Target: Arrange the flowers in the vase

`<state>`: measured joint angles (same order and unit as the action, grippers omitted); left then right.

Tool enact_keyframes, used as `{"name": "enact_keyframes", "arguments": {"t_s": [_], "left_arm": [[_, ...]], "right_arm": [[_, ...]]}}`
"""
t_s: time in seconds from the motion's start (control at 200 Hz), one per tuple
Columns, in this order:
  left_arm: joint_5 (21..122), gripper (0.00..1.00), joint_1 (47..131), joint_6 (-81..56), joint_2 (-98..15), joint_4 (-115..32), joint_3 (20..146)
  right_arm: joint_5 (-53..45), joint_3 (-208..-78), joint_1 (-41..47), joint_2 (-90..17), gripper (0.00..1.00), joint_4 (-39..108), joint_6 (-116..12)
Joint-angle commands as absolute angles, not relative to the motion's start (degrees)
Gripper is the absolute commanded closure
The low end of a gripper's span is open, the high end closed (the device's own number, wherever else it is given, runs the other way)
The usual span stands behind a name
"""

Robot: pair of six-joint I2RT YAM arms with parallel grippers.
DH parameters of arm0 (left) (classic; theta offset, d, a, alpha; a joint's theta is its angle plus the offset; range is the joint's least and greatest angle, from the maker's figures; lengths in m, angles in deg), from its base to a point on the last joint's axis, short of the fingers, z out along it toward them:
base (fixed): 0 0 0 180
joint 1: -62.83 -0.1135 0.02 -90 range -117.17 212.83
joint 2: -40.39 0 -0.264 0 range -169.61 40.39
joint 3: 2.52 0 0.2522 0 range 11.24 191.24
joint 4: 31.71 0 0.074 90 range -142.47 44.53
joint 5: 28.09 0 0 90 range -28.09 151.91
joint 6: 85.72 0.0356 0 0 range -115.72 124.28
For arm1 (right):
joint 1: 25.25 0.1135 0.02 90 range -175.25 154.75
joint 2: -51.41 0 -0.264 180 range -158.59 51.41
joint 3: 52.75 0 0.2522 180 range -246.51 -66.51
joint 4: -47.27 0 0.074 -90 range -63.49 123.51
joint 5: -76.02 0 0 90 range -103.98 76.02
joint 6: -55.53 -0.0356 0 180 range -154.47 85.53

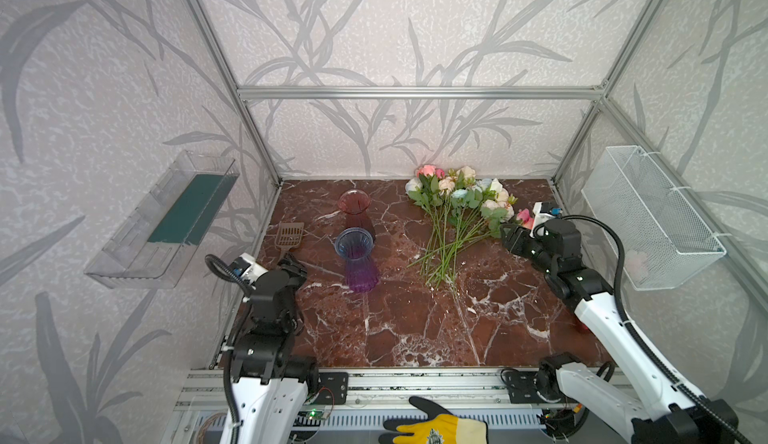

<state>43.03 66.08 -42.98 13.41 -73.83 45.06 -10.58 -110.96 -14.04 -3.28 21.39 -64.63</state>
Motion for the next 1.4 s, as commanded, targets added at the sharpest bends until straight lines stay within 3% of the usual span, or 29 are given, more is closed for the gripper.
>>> {"name": "enact_keyframes", "arguments": {"t_s": [0.0,0.1,0.26,0.845,1.245,1.395], "left_arm": [[47.44,0.64,65.73,-47.28,8.37,-76.67,42.11],[53.76,0.83,65.73,-48.72,2.61,-69.38,38.01],[60.57,1.0,65.73,-48.9,-5.97,-58.15,34.37],[70.71,1.0,65.73,-41.96,-32.09,-34.85,36.84],[77.72,1.0,68.01,-40.27,-38.15,-26.43,36.39],[77.73,1.0,71.28,-38.53,-40.02,-25.26,37.39]], "right_arm": [[-5.88,-111.33,-14.0,-1.68,0.38,19.32,-66.04],[-5.19,-110.77,-14.0,-2.01,0.4,20.45,-66.74],[-4.38,-108.02,-13.99,-2.32,0.47,24.76,-69.04],[4.66,-111.61,-13.78,-10.02,0.48,24.12,-65.95],[4.0,-116.4,-9.66,-18.95,0.48,22.9,-62.18],[1.61,-121.2,-6.52,-26.91,0.59,22.11,-60.13]]}}
